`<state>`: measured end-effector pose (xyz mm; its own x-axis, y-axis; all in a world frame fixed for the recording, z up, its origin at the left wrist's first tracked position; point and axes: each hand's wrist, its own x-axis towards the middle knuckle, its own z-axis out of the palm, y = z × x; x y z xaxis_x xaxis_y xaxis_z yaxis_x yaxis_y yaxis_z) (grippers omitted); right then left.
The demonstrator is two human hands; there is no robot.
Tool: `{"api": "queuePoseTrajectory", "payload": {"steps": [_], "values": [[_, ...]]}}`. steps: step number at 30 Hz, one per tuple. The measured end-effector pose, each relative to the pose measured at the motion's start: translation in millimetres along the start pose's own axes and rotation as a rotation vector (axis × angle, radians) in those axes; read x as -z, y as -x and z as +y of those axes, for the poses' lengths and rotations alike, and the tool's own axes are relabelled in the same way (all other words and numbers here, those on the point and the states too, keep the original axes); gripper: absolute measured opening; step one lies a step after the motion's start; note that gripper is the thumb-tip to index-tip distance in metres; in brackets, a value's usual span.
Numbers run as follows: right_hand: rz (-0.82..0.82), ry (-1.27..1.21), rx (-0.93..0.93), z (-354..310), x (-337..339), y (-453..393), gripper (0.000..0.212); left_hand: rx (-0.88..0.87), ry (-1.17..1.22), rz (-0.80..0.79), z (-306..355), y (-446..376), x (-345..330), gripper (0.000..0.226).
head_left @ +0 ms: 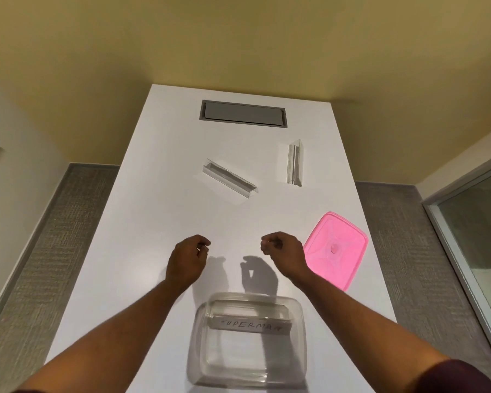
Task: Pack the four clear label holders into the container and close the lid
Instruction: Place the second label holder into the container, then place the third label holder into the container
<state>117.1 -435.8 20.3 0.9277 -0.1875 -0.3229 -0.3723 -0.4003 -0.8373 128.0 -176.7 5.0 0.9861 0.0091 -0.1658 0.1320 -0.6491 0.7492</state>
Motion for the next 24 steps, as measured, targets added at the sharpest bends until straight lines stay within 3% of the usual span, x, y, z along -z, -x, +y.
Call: {"api": "queuePoseTrajectory", "payload": {"steps": [6, 11, 14, 17, 24], "values": [[-0.01, -0.18, -0.209, -21.8, -4.6, -78.6, 0.013, 0.217, 0.114, -0.042, 5.0, -89.8, 6.5, 0.021], [-0.044, -0.208, -0.28, -34.0, -13.2, -145.7, 0.012, 0.166, 0.03, -0.121, 10.7, -170.3, 6.8, 0.032], [-0.04, -0.26, -0.352, -34.5, -22.8, -186.3, 0.027, 0.165, 0.027, -0.101, 19.1, -217.9, 2.6, 0.046], [0.008, -0.323, -0.437, -34.0, -33.9, -215.6, 0.041, 0.222, 0.118, -0.084, 28.5, -260.1, -5.0, 0.064], [0.064, -0.402, -0.467, -25.7, -54.0, -245.8, 0.036, 0.346, 0.332, -0.051, 36.4, -319.0, -31.1, 0.075]]}}
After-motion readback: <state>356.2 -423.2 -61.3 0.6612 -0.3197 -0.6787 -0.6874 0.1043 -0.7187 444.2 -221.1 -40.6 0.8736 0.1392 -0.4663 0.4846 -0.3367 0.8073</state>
